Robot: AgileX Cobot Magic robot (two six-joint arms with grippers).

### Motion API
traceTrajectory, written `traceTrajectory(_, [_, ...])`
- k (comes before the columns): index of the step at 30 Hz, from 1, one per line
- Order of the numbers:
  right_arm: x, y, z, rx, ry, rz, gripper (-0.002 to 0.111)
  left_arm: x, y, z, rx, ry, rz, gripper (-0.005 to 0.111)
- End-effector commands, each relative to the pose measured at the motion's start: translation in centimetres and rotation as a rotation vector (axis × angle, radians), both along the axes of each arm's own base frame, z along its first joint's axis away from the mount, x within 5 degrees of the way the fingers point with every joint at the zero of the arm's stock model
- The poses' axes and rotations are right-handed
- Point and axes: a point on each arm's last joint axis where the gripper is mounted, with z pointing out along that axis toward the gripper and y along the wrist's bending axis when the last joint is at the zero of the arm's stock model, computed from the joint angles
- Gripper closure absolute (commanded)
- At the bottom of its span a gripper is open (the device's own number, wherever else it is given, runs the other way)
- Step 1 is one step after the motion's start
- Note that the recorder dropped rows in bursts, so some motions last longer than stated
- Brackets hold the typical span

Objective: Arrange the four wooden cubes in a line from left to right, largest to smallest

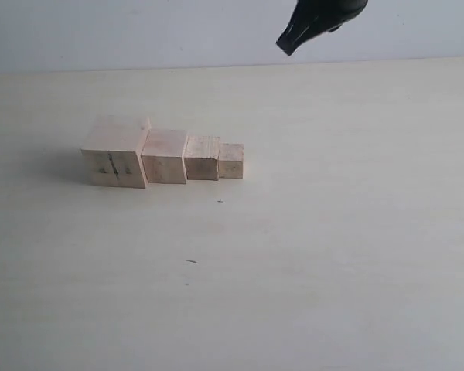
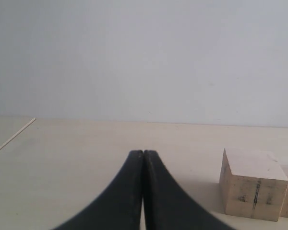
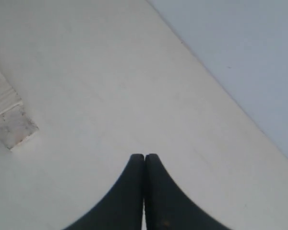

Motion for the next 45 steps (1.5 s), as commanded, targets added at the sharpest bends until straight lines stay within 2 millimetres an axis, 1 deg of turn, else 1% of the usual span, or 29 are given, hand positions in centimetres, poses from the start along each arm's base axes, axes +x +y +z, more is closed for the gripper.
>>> traceTrajectory(1, [-3.0,-2.1,2.2,0.086,-0.054,-0.047,0.108,0.0,0.0,0.0,-0.005,-0.007,0.001,0.104])
traceTrajectory(3, [-4.6,-3.1,2.5,0.137,-0.072,-0.071,0.108,0.0,0.0,0.0,-0.005,-0.007,0.001,0.104])
traceTrajectory(5, [-6.1,-4.0,2.5,0.183,-0.087,-0.089,0.108,0.0,0.0,0.0,-0.005,-0.007,0.001,0.104])
traceTrajectory(8, [-8.7,-5.5,2.0,0.277,-0.111,-0.125,0.108,0.0,0.0,0.0,-0.005,-0.007,0.001,0.104])
traceTrajectory(9, [-9.6,-6.1,1.4,0.306,-0.119,-0.132,0.108,0.0,0.0,0.0,-0.005,-0.007,0.001,0.104])
traceTrajectory(11, [-11.2,-6.9,0.3,0.364,-0.144,-0.135,0.108,0.0,0.0,0.0,-0.005,-0.007,0.001,0.104])
traceTrajectory(16, [-16.0,-9.6,-4.1,0.505,-0.174,-0.148,0.108,0.0,0.0,0.0,-0.005,-0.007,0.001,0.104])
traceTrajectory(20, [-19.5,-11.7,-6.6,0.606,-0.237,-0.129,0.108,0.0,0.0,0.0,-0.005,-0.007,0.001,0.104])
traceTrajectory(21, [-21.2,-12.8,-7.9,0.629,-0.259,-0.12,0.108,0.0,0.0,0.0,-0.005,-0.007,0.001,0.104])
traceTrajectory(22, [-21.9,-13.2,-8.6,0.628,-0.258,-0.121,0.108,0.0,0.0,0.0,-0.005,-0.007,0.001,0.104])
traceTrajectory(23, [-23.2,-14.1,-9.6,0.635,-0.267,-0.119,0.108,0.0,0.0,0.0,-0.005,-0.007,0.001,0.104])
traceTrajectory(24, [-23.7,-14.4,-9.8,0.647,-0.278,-0.118,0.108,0.0,0.0,0.0,-0.005,-0.007,0.001,0.104])
traceTrajectory(25, [-24.6,-15.0,-10.6,0.702,-0.262,-0.151,0.108,0.0,0.0,0.0,-0.005,-0.007,0.001,0.104])
traceTrajectory(27, [-25.5,-15.6,-11.3,0.781,-0.245,-0.191,0.108,0.0,0.0,0.0,-0.005,-0.007,0.001,0.104])
traceTrajectory(28, [-25.8,-15.8,-11.5,0.79,-0.252,-0.191,0.108,0.0,0.0,0.0,-0.005,-0.007,0.001,0.104])
traceTrajectory(29, [-26.2,-16.2,-10.9,0.844,-0.302,-0.189,0.108,0.0,0.0,0.0,-0.005,-0.007,0.001,0.104])
traceTrajectory(30, [-26.4,-16.7,-10.6,0.862,-0.35,-0.218,0.108,0.0,0.0,0.0,-0.005,-0.007,0.001,0.104])
traceTrajectory(34, [-27.0,-19.4,-9.2,0.899,-0.626,-0.425,0.108,0.0,0.0,0.0,-0.005,-0.007,0.001,0.104])
traceTrajectory(36, [-27.6,-20.1,-8.8,0.893,-0.723,-0.482,0.108,0.0,0.0,0.0,-0.005,-0.007,0.001,0.104])
traceTrajectory(39, [-28.1,-20.6,-9.6,0.832,-0.711,-0.543,0.108,0.0,0.0,0.0,-0.005,-0.007,0.001,0.104])
traceTrajectory(43, [-28.1,-20.7,-10.4,0.658,-0.679,-0.524,0.108,0.0,0.0,0.0,-0.005,-0.007,0.001,0.104])
traceTrajectory(45, [-28.1,-20.7,-10.6,0.652,-0.665,-0.528,0.108,0.0,0.0,0.0,-0.005,-0.007,0.001,0.104])
